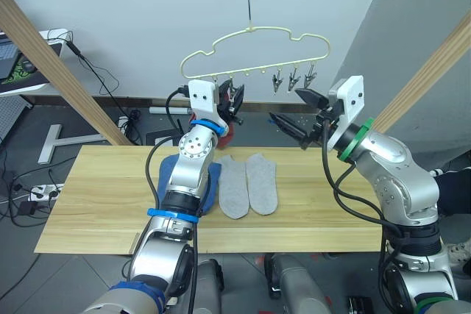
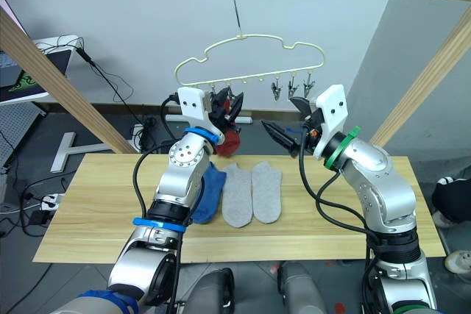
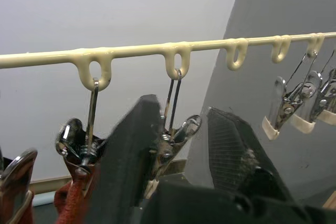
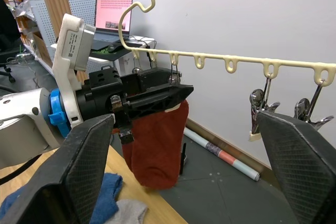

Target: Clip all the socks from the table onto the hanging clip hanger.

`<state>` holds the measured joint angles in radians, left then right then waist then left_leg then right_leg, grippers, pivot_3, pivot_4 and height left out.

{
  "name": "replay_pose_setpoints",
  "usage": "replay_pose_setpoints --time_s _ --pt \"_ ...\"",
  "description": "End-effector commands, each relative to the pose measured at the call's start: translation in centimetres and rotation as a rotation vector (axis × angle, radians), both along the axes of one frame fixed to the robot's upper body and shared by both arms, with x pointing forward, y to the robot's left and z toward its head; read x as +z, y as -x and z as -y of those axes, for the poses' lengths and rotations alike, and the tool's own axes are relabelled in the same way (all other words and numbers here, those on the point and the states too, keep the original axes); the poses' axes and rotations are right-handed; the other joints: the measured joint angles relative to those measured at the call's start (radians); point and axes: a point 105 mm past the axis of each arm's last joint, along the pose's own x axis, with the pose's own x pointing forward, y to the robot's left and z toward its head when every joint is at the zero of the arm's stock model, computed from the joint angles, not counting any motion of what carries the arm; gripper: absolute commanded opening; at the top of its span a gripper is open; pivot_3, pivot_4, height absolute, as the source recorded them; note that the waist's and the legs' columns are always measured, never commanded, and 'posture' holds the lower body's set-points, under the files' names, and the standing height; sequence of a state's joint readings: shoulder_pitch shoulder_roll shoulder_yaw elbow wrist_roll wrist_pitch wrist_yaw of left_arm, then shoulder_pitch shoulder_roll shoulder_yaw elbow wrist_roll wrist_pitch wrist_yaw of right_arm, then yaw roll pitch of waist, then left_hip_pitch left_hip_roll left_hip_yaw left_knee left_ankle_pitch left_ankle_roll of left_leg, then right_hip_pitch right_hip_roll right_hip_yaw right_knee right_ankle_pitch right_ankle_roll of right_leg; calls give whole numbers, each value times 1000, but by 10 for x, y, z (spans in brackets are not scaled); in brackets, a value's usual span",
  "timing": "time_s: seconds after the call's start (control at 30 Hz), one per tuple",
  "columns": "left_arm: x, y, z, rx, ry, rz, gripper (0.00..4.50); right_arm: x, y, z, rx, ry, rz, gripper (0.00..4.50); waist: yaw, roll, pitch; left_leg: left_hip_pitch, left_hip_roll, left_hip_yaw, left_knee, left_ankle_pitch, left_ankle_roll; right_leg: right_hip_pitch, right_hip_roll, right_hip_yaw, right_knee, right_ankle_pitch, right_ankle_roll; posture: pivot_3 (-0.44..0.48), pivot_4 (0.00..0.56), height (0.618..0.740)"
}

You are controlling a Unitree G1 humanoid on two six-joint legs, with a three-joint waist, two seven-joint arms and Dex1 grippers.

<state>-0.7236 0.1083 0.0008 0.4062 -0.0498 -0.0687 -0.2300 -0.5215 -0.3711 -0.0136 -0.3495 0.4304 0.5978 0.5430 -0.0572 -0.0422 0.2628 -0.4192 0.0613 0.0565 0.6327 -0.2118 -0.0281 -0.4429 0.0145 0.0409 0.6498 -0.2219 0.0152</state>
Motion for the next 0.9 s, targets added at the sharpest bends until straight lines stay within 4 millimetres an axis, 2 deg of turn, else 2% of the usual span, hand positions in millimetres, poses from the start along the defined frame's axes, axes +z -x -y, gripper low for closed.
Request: replay_pose_setpoints --time_s 0.03,0.17,0.37,0.43,0.57,0.67,0.9 --pt "18 2 5 -21 19 58 574 14 7 -2 21 -19 51 4500 0 0 0 0 0 0 0 0 0 0 0 0 0 0 0 -118 267 740" --pt "16 3 2 -19 26 52 10 14 7 -4 28 -23 51 4500 0 0 0 0 0 0 0 0 0 0 0 0 0 0 0 -118 267 740" --pt "12 2 -5 -3 45 24 10 13 7 -8 38 -30 45 4500 0 0 0 0 0 0 0 0 0 0 0 0 0 0 0 -107 266 740" --pt "10 1 -10 -6 86 -10 10 4 5 -11 38 -29 12 4500 0 0 0 0 0 0 0 0 0 0 0 0 0 0 0 -103 267 740" --pt "5 7 -13 -76 198 -96 10 -66 -13 -20 -44 104 -174 4500 -1 0 0 1 0 0 0 0 0 1 0 0 0 0 0 -104 267 740" --pt "1 12 -15 -100 181 -118 10 -101 -24 -24 -82 135 -250 4500 -1 0 0 2 0 0 0 0 0 1 0 0 1 0 0 -97 266 740" --pt "-2 19 -23 -98 163 -137 10 -166 -31 -40 -79 307 -315 4500 -1 0 0 3 0 0 1 0 0 1 0 0 2 0 0 -62 267 740"
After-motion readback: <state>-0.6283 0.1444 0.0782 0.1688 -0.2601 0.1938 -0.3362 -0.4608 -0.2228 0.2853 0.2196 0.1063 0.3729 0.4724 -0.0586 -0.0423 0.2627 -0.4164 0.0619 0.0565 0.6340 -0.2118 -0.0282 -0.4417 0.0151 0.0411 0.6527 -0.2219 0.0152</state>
